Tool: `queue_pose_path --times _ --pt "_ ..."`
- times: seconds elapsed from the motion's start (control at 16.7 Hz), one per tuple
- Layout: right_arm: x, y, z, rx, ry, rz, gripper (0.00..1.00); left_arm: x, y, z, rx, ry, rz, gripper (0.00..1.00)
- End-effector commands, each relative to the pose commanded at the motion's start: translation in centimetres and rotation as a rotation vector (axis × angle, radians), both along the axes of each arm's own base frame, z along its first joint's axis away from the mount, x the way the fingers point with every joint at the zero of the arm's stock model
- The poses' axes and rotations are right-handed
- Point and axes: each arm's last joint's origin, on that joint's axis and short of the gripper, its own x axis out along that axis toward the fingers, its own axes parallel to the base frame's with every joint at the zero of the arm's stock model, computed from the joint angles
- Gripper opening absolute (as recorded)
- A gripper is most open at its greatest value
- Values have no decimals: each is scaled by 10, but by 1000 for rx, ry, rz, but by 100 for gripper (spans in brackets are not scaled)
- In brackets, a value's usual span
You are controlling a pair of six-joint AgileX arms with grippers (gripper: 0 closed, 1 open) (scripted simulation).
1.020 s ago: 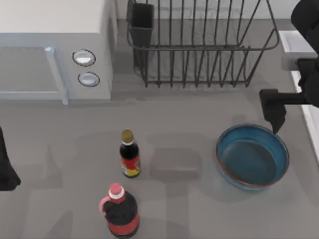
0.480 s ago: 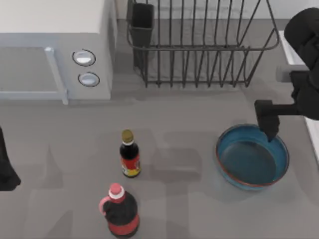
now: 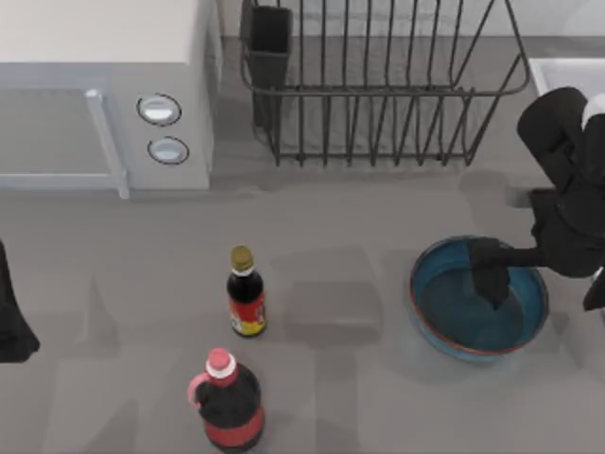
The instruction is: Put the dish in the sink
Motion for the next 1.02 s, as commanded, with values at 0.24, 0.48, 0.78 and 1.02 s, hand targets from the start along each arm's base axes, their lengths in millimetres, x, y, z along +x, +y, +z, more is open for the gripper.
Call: queue_pose_path --times 0.24,0.48,0.78,1.02 --pt "0 0 0 0 0 0 92 0 0 0 0 0 0 100" --pt "0 0 0 0 0 0 62 0 0 0 0 0 0 100" --pt "0 0 0 0 0 0 25 0 0 0 0 0 0 100" --pt "0 0 0 0 0 0 0 0 0 0 0 0 0 100"
